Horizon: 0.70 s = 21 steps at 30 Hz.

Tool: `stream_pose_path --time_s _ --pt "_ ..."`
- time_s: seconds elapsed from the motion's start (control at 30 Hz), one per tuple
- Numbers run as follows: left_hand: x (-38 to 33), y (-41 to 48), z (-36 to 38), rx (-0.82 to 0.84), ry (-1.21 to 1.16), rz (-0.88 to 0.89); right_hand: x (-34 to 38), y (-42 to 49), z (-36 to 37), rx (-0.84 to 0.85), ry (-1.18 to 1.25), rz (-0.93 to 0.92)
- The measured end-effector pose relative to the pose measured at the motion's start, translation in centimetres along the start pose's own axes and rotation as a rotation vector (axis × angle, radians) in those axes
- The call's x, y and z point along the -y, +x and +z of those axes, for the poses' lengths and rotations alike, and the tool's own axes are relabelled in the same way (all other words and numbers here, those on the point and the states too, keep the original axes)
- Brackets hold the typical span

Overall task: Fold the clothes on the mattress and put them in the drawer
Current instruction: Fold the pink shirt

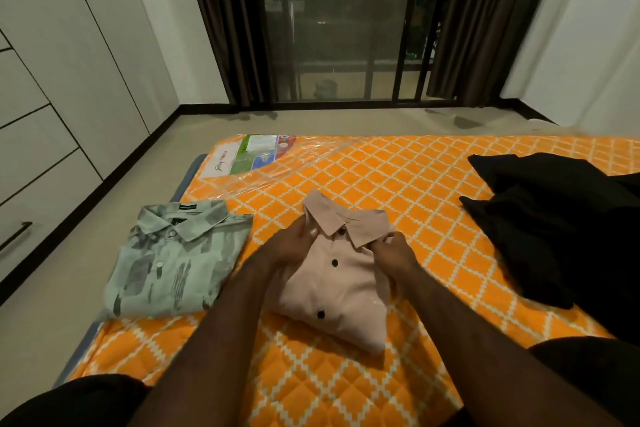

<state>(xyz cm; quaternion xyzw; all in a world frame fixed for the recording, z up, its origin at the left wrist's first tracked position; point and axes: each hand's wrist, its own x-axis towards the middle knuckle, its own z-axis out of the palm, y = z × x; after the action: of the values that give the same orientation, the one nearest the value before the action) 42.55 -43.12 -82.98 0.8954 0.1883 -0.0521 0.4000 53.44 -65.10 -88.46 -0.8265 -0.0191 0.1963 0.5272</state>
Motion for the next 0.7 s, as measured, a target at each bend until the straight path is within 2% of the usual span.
stream_pose_path --time_s 0.07,0.17,0.23,0.33,0.4,0.53,0.7 --pt "-0.7 -0.8 0.6 -0.011 -0.036 0.015 1.2 -1.2 -0.6 0.025 0.062 -0.155" --pt "-1.2 -1.7 1.6 -0.229 -0.027 0.104 3.5 -2.6 -1.9 0.012 0.164 -0.237" --pt "-0.5 -1.9 2.1 -0.336 0.010 0.109 3.9 -2.5 -2.2 -0.019 0.159 -0.210" --pt "1.2 -1.6 2.7 -0.325 0.287 -0.068 3.0 -2.5 -2.4 -0.098 -0.094 -0.037" --pt "1.1 -1.7 2.7 -0.371 0.306 -0.131 2.9 -2.5 -2.2 -0.153 -0.174 0.067" --pt "0.4 -0.7 3.0 -0.378 0.071 -0.239 3.6 -2.5 -1.2 -0.138 -0.026 0.193" --pt "0.4 0.5 3.3 -0.236 -0.246 -0.320 2.5 -1.8 -1.6 0.124 0.291 0.280"
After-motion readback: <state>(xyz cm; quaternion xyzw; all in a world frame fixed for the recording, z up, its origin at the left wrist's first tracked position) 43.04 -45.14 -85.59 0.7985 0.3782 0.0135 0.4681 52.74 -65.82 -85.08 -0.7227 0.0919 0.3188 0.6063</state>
